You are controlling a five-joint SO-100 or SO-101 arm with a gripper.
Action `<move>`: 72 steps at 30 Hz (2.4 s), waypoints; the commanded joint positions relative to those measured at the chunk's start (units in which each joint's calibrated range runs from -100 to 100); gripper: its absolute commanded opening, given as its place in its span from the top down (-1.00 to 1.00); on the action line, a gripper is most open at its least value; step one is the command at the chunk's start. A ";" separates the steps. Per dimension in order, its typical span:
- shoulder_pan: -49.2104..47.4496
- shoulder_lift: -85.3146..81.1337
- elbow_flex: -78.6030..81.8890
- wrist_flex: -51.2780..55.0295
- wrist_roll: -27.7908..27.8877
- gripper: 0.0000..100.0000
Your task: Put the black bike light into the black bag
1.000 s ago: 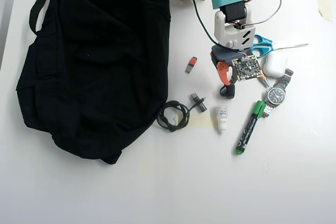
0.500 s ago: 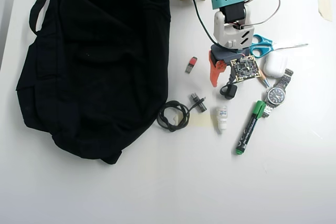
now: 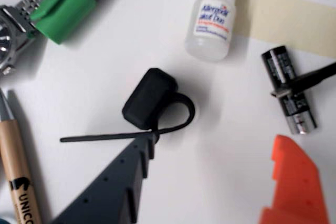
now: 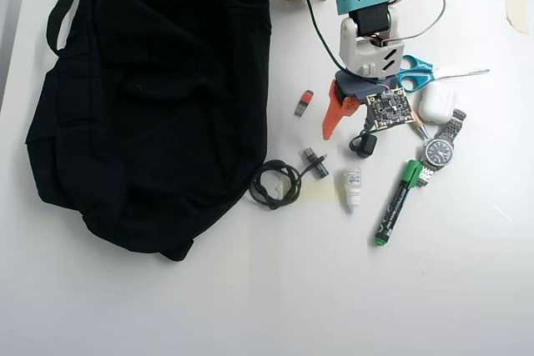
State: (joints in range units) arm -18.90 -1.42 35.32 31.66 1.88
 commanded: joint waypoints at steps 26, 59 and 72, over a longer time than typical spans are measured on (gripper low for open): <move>-5.33 8.39 -11.96 -1.34 -2.82 0.40; -2.57 14.78 -11.51 -4.61 -2.88 0.26; -2.57 18.18 -12.50 -5.82 -2.88 0.27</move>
State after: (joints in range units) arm -21.83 16.51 25.26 27.06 -0.76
